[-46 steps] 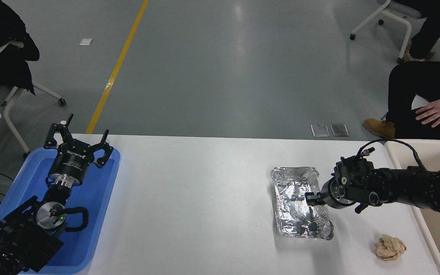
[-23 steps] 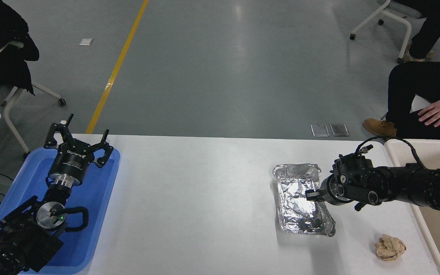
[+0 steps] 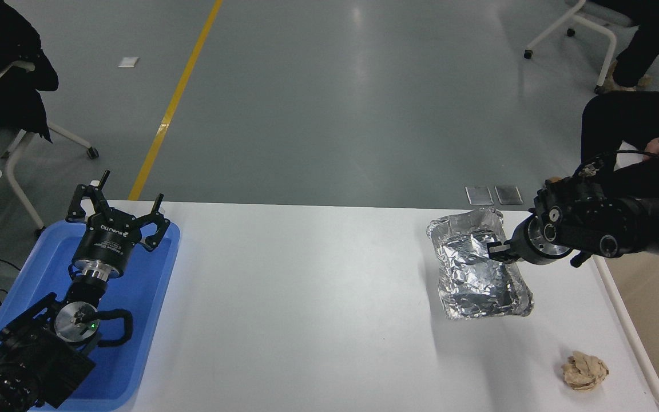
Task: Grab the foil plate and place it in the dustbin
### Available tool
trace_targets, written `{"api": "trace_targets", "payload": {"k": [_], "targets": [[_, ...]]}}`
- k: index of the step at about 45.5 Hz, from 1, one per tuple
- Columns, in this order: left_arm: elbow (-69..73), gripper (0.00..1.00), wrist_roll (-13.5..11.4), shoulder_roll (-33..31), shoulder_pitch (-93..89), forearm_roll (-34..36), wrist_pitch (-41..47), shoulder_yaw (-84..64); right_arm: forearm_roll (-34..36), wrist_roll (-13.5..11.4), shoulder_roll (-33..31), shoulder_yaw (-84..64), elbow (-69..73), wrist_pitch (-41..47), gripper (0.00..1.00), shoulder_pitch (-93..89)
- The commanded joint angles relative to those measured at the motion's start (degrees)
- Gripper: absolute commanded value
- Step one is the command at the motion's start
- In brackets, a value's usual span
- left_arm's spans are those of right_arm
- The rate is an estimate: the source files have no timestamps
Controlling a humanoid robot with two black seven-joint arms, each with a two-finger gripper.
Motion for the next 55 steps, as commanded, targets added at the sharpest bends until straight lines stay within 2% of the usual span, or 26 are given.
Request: {"api": "trace_targets", "payload": {"k": [1, 8, 14, 55], "targets": [[0.0, 1.0, 0.0, 0.0, 0.0, 0.0, 0.0, 0.0, 0.1, -0.2, -9.4, -0.1, 5.8, 9.3, 0.0, 11.9], [0.0, 1.0, 0.0, 0.0, 0.1, 0.0, 0.0, -0.1, 0.0, -0.2, -13.9, -0.2, 6.7, 15.1, 0.0, 18.8], [0.0, 1.0, 0.0, 0.0, 0.1, 0.0, 0.0, 0.0, -0.1, -0.2, -16.1, -0.7, 6.7, 15.1, 0.0, 23.6], [0.0, 1.0, 0.0, 0.0, 0.1, 0.0, 0.0, -0.1, -0.1, -0.2, -15.5, -2.3, 7.1, 15.1, 0.0, 26.2]]}}
